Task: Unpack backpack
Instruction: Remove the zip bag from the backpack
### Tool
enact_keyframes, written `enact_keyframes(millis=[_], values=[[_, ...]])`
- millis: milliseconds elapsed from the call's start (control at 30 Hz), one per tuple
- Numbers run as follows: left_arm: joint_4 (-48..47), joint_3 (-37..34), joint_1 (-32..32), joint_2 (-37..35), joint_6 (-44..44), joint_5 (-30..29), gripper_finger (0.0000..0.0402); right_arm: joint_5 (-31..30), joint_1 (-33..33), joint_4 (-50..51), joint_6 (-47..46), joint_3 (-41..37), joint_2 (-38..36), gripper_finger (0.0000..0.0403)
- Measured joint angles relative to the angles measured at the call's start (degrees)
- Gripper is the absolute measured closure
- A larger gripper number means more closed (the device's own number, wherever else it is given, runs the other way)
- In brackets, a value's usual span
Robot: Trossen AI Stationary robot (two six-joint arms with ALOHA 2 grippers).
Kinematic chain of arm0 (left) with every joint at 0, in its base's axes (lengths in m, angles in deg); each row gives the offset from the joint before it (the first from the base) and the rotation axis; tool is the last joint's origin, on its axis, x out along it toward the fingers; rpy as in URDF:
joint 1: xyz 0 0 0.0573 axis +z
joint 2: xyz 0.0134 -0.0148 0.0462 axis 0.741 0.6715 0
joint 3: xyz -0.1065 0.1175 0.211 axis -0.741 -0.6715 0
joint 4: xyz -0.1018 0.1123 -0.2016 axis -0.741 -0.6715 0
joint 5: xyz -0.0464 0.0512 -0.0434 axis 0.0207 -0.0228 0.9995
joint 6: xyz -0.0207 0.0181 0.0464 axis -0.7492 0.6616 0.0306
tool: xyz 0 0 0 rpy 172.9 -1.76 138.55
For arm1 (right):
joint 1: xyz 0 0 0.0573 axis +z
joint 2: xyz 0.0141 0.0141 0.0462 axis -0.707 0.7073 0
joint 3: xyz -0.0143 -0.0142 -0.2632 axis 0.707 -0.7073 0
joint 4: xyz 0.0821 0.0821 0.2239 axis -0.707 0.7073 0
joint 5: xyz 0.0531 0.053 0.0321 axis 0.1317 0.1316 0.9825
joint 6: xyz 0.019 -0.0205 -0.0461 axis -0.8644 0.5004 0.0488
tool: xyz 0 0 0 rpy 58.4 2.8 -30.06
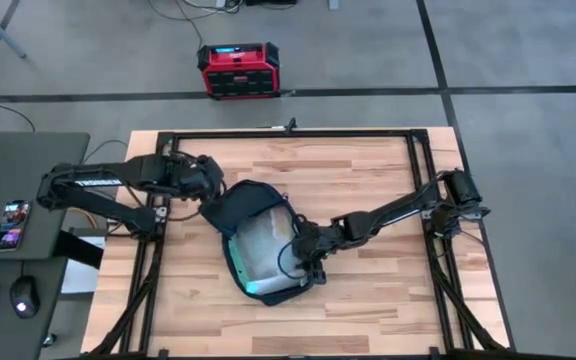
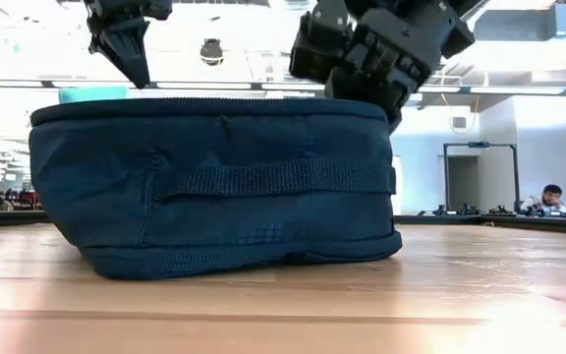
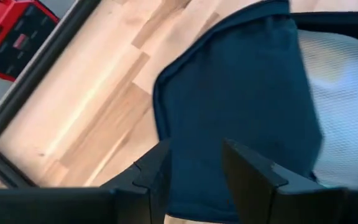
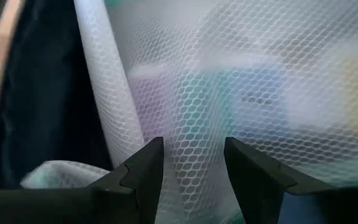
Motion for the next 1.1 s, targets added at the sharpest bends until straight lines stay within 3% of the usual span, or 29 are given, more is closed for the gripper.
enact_keyframes(millis=[200,367,600,767,1100], values=[[1.7,0.0,-4.6,2.8,-3.8,-0.1,0.0276,0.0,-0.3,1.2,0.7,0.0,0.0,0.026],[7.1,0.0,-9.1,7.0,-1.8,-0.7,0.0276,1.1,-0.3,1.5,0.2,0.9,-0.2,0.0386],[14.1,0.0,-14.4,14.8,2.8,-1.1,0.0276,1.5,-0.3,6.6,-1.2,6.5,-1.0,0.0402],[13.6,0.0,-17.6,19.9,3.7,-1.2,0.0276,1.6,-1.2,9.8,-1.3,12.3,-1.4,0.0402],[11.1,-0.1,-22.1,20.9,1.6,-8.3,0.0276,1.6,-3.6,13.4,-1.2,17.9,-1.8,0.0403]])
